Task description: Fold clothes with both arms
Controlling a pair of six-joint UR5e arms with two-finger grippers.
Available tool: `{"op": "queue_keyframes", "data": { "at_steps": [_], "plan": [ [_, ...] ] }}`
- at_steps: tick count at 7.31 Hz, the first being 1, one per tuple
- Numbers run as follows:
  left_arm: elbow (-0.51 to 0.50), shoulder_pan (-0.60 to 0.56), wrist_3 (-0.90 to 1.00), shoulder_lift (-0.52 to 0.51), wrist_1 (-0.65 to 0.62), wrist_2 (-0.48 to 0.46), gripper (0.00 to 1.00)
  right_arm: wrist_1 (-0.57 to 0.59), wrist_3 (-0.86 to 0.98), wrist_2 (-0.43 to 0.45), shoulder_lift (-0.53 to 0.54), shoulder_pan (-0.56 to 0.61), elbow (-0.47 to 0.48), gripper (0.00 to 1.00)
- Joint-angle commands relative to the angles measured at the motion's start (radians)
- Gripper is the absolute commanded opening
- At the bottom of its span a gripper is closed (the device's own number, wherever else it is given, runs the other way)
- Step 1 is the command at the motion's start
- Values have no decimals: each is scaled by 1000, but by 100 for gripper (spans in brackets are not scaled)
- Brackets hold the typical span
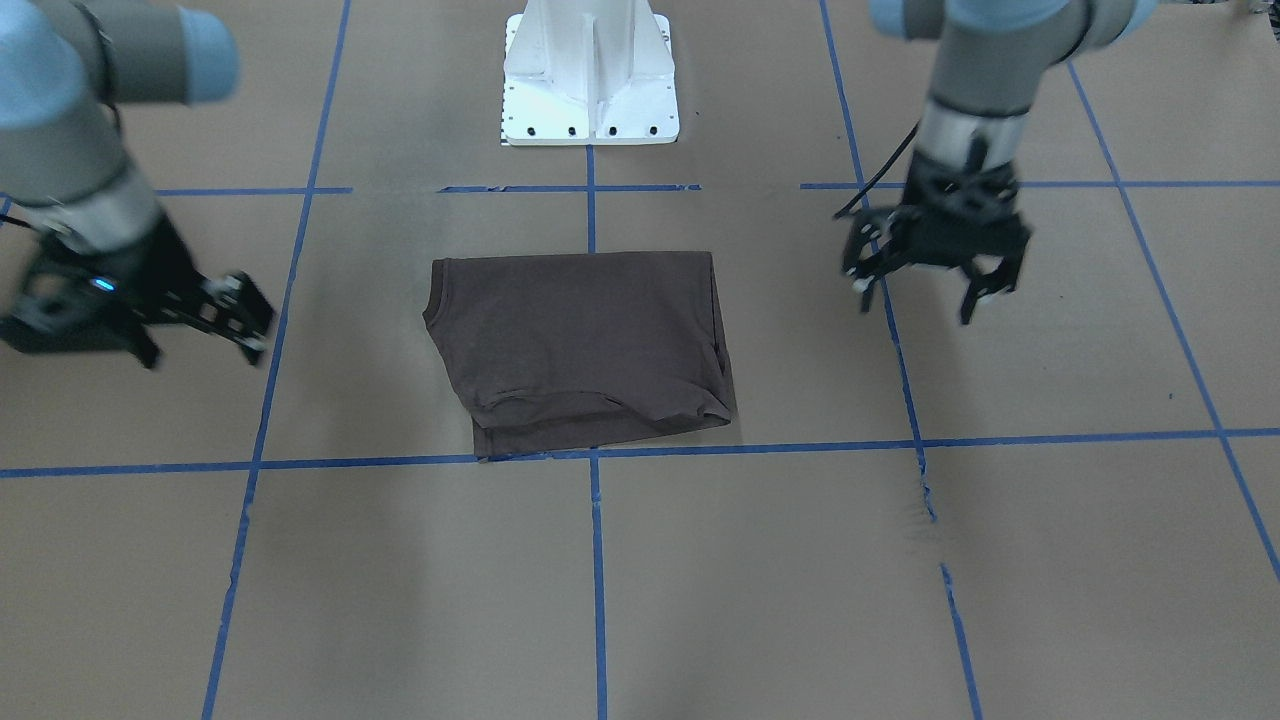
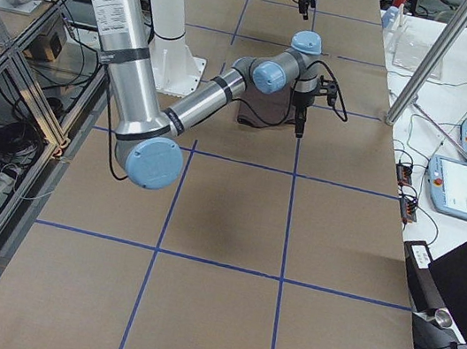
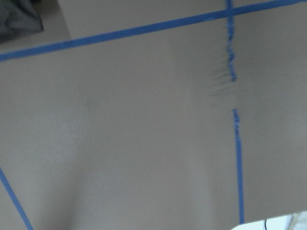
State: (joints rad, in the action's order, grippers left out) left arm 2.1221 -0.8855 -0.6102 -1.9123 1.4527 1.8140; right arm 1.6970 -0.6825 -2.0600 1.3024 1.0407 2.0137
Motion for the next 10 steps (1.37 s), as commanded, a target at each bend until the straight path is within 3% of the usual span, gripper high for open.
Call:
{"op": "queue_keyframes", "data": {
  "at_steps": [1, 2, 4, 6, 8, 9, 10],
  "plan": [
    [116, -232, 323, 146, -98, 153, 100, 79, 510, -121, 231, 257, 50, 100],
    [110, -327, 410, 215, -95, 232, 100, 78, 628, -162, 306, 339, -17, 100],
    [-31, -453, 421, 263, -90, 334, 100, 76, 775, -184, 461, 456, -81, 100],
    [-178, -574, 580, 304, -89, 422, 100, 76, 927, -204, 511, 559, -134, 100],
    [-197, -682, 765, 424, -89, 477, 100, 76, 942, -241, 561, 585, -128, 100],
    [-194, -693, 805, 509, -86, 532, 100, 76, 943, -241, 563, 585, -128, 100],
    [-191, -698, 802, 532, -89, 553, 100, 76, 945, -241, 566, 585, -128, 100]
  ]
}}
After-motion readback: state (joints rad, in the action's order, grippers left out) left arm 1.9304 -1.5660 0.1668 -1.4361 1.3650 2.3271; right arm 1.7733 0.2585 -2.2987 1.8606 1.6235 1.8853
